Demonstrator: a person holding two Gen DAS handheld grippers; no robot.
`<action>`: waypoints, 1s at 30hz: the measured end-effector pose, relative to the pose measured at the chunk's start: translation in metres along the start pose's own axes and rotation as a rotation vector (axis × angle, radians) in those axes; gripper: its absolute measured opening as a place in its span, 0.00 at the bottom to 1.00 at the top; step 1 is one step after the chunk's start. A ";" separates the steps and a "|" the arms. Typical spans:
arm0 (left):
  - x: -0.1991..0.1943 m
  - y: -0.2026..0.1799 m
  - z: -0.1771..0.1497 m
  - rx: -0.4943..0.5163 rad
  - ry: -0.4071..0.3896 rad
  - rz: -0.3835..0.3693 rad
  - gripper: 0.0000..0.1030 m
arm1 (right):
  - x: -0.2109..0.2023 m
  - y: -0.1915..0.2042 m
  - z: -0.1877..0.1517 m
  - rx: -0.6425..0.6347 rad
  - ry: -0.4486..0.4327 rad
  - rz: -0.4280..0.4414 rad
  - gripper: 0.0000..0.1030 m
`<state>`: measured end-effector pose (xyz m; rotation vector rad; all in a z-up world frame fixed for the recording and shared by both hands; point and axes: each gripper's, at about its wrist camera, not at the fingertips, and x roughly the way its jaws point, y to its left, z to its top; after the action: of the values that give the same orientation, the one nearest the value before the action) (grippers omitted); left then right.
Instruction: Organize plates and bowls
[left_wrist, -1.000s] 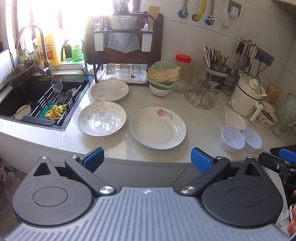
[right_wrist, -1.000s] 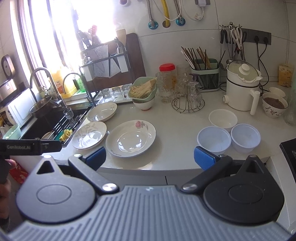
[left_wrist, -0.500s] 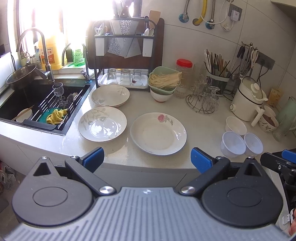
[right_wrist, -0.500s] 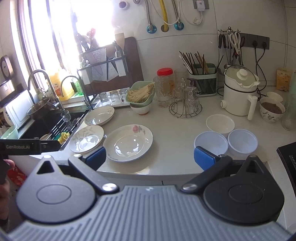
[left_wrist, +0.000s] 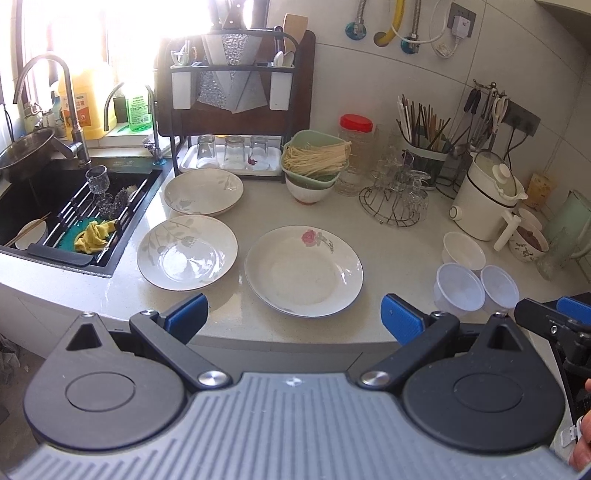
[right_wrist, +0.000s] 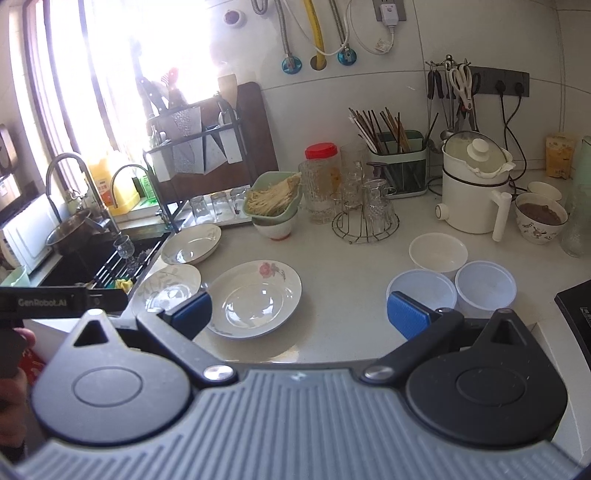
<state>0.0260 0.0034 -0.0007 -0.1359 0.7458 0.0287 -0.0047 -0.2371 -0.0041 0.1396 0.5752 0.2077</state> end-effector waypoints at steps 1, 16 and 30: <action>0.001 0.001 0.000 -0.001 0.001 -0.005 0.99 | 0.001 0.001 0.000 0.001 0.003 -0.002 1.00; 0.009 0.005 -0.003 0.005 0.022 -0.012 0.99 | 0.011 0.005 -0.004 0.004 0.041 -0.004 1.00; 0.006 0.014 0.001 -0.014 0.021 0.007 0.99 | 0.017 0.015 -0.001 0.023 0.042 0.005 1.00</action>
<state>0.0301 0.0174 -0.0061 -0.1476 0.7672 0.0389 0.0062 -0.2183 -0.0114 0.1592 0.6192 0.2092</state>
